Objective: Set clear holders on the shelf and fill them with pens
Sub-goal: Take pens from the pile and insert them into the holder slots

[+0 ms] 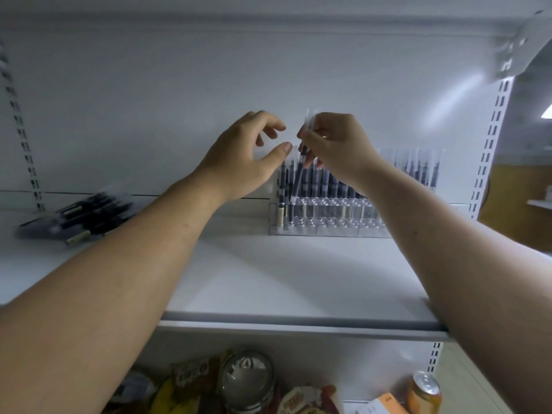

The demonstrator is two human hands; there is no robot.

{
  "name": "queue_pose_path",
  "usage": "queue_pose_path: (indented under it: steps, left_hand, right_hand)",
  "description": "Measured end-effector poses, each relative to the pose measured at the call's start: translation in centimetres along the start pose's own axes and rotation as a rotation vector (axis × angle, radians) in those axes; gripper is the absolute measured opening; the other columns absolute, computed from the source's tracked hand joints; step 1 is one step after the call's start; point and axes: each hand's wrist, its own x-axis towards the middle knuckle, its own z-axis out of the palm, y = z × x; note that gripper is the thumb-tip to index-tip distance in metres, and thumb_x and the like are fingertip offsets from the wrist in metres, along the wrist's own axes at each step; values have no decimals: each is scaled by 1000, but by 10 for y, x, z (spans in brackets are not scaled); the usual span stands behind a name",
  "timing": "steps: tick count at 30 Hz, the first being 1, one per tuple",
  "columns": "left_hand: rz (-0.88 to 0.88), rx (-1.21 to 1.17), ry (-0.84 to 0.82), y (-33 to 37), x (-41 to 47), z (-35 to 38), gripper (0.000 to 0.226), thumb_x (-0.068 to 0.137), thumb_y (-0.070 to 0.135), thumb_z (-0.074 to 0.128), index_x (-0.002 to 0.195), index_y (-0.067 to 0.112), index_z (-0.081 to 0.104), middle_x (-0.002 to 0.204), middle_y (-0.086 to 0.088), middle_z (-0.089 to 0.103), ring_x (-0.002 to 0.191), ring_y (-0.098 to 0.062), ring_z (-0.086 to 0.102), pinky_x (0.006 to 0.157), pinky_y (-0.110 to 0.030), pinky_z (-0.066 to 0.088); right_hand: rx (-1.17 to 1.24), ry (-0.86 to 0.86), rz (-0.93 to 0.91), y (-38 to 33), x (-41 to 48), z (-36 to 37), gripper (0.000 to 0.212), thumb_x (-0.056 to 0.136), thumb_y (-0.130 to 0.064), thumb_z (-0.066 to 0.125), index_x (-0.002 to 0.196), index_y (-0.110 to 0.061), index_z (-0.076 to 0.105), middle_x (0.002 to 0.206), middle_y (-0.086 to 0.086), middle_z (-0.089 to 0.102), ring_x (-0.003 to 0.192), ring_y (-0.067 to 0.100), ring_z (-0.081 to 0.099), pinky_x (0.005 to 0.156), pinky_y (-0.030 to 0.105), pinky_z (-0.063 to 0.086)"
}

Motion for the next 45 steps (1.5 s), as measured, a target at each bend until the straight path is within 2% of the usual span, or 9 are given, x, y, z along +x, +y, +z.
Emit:
queue_pose_path:
  steps: [5, 10, 19, 26, 29, 33, 39, 43, 45]
  left_hand:
    - [-29, 42, -38, -5, 0, -1, 53, 97, 55, 61, 142, 29, 52, 136, 8, 57, 122, -13, 55, 101, -37, 48]
    - [-70, 70, -70, -6, -1, 0, 59, 96, 57, 63, 146, 29, 49, 143, 7, 54, 129, -15, 52, 106, -43, 47]
    - [-103, 31, -60, -2, -1, 1, 53, 99, 53, 60, 145, 28, 50, 142, 9, 55, 127, -11, 50, 103, -34, 44]
    - [-127, 24, -67, -1, 0, 2, 50, 100, 54, 60, 143, 30, 51, 139, 11, 56, 125, -10, 51, 103, -35, 45]
    - [-137, 25, -71, -1, -1, 3, 50, 100, 55, 59, 142, 30, 52, 138, 13, 56, 125, -9, 51, 104, -36, 46]
    - [-139, 20, -73, 0, -1, 2, 49, 100, 55, 59, 141, 30, 52, 137, 13, 57, 125, -10, 52, 105, -38, 46]
    - [-119, 69, -65, 0, 1, -4, 49, 102, 57, 53, 143, 31, 50, 140, 12, 57, 128, -12, 53, 107, -43, 47]
    - [-137, 133, -65, 0, 2, -19, 47, 103, 53, 53, 144, 31, 49, 141, 12, 56, 127, -13, 54, 106, -44, 49]
    - [-178, 206, -85, -3, 0, -31, 48, 102, 53, 55, 145, 32, 48, 141, 12, 56, 126, -15, 55, 104, -46, 50]
  right_hand:
    - [-57, -48, 4, -2, -3, 1, 22, 103, -17, 56, 96, 0, 69, 77, 3, 75, 64, 21, 75, 65, 53, 59]
    - [-97, -111, 18, -8, -6, 3, 18, 100, -17, 57, 94, -6, 70, 72, 2, 75, 66, 27, 75, 66, 57, 60]
    - [-212, -289, 53, -11, -10, 6, 20, 100, -23, 60, 89, -11, 71, 69, 1, 77, 78, 49, 71, 69, 65, 58]
    - [-261, -348, 123, -9, -9, 5, 22, 99, -21, 61, 87, -5, 71, 70, 0, 78, 74, 24, 77, 80, 54, 63]
    - [-311, -382, 104, -7, -10, 3, 29, 97, -25, 64, 82, -1, 70, 68, -3, 77, 75, 23, 77, 80, 51, 62]
    - [-351, -289, 26, -5, -9, -2, 34, 95, -46, 67, 78, -18, 77, 68, -4, 77, 69, 17, 76, 78, 44, 63]
    - [-301, -20, -145, -2, 0, -11, 30, 95, -47, 68, 112, -22, 69, 100, -9, 71, 88, 8, 69, 82, 37, 60]
    - [-346, -39, -205, -7, 1, -3, 44, 95, -51, 65, 129, -23, 62, 121, -5, 65, 106, 10, 62, 92, 29, 53]
    - [-367, -80, -226, -14, 0, 6, 46, 95, -51, 65, 132, -24, 62, 123, -6, 65, 110, 8, 60, 98, 34, 51]
